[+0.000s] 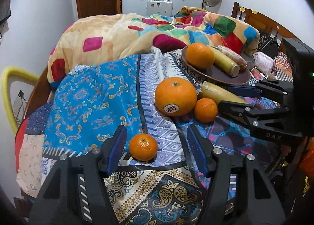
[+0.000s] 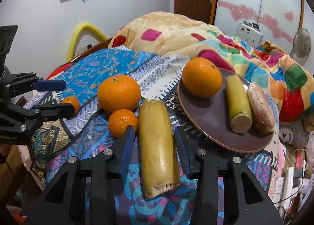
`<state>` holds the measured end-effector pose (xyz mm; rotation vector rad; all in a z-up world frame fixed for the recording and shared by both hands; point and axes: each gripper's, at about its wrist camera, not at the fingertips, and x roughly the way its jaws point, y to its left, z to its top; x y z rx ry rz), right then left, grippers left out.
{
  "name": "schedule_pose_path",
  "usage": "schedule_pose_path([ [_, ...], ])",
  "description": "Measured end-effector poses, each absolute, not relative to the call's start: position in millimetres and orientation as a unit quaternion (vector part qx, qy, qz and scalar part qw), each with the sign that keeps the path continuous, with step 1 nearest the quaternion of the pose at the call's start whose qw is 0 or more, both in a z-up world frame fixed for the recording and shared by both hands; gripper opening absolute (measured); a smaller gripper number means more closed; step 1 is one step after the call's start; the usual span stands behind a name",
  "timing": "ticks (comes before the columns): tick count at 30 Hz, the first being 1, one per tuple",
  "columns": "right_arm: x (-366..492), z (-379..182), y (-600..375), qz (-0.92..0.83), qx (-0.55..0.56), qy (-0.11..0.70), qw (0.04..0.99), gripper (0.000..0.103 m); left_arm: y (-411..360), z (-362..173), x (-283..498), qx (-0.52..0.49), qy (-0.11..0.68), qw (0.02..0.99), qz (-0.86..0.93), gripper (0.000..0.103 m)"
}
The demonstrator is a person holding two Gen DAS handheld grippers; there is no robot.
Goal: Organize fruits
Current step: 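Move left gripper to the stickered orange while right gripper lifts the second yellow cylinder, then carry the yellow cylinder to the plate with right gripper while left gripper grasps the stickered orange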
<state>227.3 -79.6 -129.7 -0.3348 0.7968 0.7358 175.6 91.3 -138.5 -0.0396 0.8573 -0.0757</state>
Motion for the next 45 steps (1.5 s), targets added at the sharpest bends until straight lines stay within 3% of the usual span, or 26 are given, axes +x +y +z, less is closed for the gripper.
schedule_pose_path([
  [13,238.4,-132.4,-69.2,0.359,-0.182,0.397,0.825,0.036,89.0,-150.6,195.6,-0.025,0.413,0.909,-0.052,0.063],
  [45,221.3,-70.8,-145.9,0.334,-0.086,0.3,0.889,0.036,66.3,-145.9,251.5,-0.003,0.434,0.9,-0.052,0.063],
])
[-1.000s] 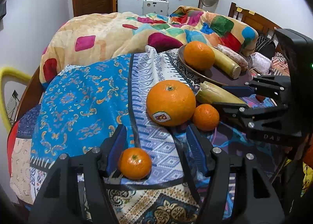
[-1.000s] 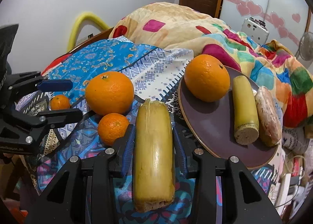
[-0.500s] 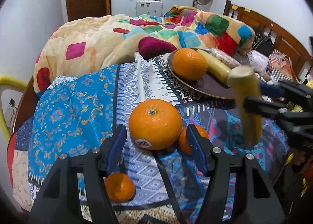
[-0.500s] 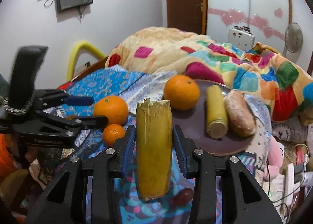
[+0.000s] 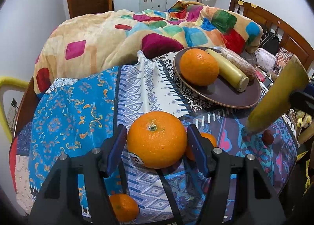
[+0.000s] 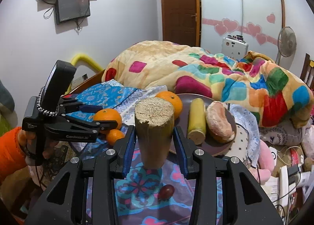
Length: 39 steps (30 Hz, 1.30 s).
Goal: Organize fruits
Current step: 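Carry the yellow cylinder to the plate with right gripper while left gripper grasps the stickered orange, then set the cylinder on the plate with right gripper while left gripper places the stickered orange there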
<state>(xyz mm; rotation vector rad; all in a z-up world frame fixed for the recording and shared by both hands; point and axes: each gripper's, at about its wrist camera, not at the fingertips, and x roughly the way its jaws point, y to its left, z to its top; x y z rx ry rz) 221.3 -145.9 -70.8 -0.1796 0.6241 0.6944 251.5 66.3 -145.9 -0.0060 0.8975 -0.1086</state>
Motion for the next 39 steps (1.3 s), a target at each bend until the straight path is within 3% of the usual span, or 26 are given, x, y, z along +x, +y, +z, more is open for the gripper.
schedule_pose_path([
  [13,246.2,-49.3,-147.6,0.303,-0.102,0.286,0.903,0.036,67.9,-136.2,246.3,-0.023,0.424,0.904,-0.057,0.061],
  [33,323.5,-77.7,-114.5,0.29,-0.115,0.365,0.877,0.037,22.9,-99.7,264.7,0.003,0.367,0.925,-0.1,0.061],
  [37,318.9,-72.9,-121.4,0.283,-0.121,0.348,0.886,0.05,14.1,-102.0,269.5,0.005,0.371,0.922,-0.107,0.061],
  [39,313.7,-69.2,-129.0,0.278,-0.123,0.338,0.891,0.052,9.8,-104.5,273.0,0.005,0.375,0.921,-0.109,0.061],
])
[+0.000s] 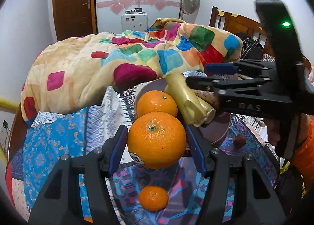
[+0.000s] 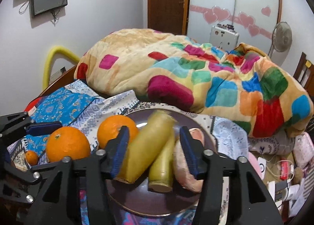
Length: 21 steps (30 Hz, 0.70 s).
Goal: Organize fruits
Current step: 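Set the cylinder on the plate with right gripper while left gripper places the stickered orange there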
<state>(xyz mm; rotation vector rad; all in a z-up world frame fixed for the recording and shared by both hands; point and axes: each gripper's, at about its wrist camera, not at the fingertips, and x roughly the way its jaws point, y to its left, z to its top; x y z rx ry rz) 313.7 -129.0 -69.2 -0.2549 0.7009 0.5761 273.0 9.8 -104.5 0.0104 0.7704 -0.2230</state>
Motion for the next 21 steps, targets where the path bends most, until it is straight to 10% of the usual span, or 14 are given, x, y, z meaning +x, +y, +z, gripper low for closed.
schedule_pose_path([
  [21,283.9,-82.3,-179.1,0.275,-0.106,0.316,0.902,0.054,-30.6,-108.7,294.1,0.044,0.372,0.923,-0.089,0.061],
])
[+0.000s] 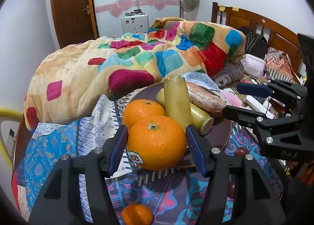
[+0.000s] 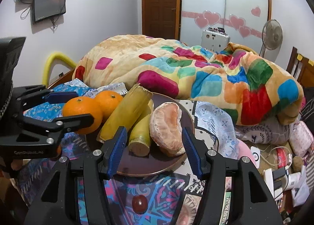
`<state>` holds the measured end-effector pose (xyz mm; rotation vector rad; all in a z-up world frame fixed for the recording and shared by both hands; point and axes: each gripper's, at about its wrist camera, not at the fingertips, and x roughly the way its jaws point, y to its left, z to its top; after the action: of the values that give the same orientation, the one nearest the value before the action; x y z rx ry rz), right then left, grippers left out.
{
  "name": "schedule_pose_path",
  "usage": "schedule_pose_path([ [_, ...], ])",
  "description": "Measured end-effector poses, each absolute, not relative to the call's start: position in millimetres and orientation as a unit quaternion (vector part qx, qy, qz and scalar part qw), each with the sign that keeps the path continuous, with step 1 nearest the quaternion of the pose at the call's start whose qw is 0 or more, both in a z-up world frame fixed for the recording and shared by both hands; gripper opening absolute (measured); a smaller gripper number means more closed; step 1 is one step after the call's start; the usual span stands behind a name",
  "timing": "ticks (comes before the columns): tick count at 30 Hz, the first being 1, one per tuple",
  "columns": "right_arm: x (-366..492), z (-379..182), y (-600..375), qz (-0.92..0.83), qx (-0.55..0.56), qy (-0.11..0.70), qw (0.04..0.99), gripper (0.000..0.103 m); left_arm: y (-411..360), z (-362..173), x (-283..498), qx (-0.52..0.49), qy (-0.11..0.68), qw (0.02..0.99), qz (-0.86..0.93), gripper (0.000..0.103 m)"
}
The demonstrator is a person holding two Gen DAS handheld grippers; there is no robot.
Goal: Organize fruits
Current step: 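Set the cylinder on the plate with right gripper while left gripper places the stickered orange there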
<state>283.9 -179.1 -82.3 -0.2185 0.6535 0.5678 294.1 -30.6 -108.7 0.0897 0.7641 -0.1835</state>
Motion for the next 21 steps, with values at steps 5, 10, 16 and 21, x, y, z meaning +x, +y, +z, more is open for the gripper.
schedule_pose_path([
  [5,275.3,-82.6,-180.0,0.282,-0.111,0.308,0.902,0.054,-28.6,-117.8,294.5,0.027,0.39,0.915,-0.101,0.061],
  [10,270.6,-86.6,-180.6,0.283,-0.118,0.305,0.902,0.054,-31.9,-119.3,294.1,0.027,0.388,0.916,-0.1,0.061],
  [16,271.6,-93.3,-184.4,0.286,-0.11,0.313,0.899,0.054,-38.9,-121.0,295.2,0.031,0.385,0.917,-0.099,0.061],
  [21,270.6,-98.8,-187.8,0.284,-0.104,0.319,0.898,0.054,-41.9,-122.5,297.8,0.033,0.385,0.917,-0.101,0.061],
])
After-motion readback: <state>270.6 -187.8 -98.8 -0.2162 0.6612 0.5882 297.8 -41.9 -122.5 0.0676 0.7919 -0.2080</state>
